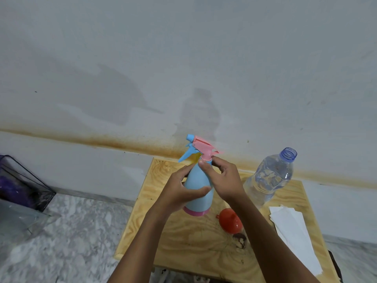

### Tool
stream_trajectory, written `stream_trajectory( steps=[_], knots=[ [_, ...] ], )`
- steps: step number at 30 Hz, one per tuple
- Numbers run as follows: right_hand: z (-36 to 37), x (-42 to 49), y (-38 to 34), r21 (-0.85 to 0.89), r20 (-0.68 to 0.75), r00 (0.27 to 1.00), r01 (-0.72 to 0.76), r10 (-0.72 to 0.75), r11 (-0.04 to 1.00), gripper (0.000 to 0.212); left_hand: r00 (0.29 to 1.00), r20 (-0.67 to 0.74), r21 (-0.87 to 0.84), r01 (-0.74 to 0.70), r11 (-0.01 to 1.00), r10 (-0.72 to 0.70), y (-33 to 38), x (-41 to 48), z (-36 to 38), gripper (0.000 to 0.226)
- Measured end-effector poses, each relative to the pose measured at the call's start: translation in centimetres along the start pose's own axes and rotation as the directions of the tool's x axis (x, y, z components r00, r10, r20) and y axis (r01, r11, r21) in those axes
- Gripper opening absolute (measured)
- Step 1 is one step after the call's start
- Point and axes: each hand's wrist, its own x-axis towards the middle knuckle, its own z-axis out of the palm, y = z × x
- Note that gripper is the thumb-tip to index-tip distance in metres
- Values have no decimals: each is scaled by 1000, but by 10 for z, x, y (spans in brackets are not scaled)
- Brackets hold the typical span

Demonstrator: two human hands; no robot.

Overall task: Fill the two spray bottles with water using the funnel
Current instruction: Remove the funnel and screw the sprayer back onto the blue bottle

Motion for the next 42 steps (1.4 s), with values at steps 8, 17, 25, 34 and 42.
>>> stream_trajectory(
  steps=[8, 17, 25, 34, 42],
  knots=[
    [-2, 17, 1, 106, 340, 931, -176, 130, 979, 22, 959, 263, -17, 117, 993, -108, -5, -7, -10, 41],
    [12, 25, 27, 112, 330, 925, -234, 186, 966, 34, 915, -22, 128, 402, 907, -403, -61, -10, -50, 81],
    [28, 43, 68, -159, 351, 816, -432, 460, 887, 30, 789, -439, 517, 613, 598, -429, -151, 9, -64, 92],
    [48, 68, 90, -414, 382, 654, -511, 653, 753, 42, 791, -462, 737, 594, 322, -400, -175, 12, -59, 95],
    [55, 80, 100, -483, 366, 616, -515, 698, 708, 35, 770, -477, 702, 624, 344, -424, -174, 16, -58, 90]
  ],
)
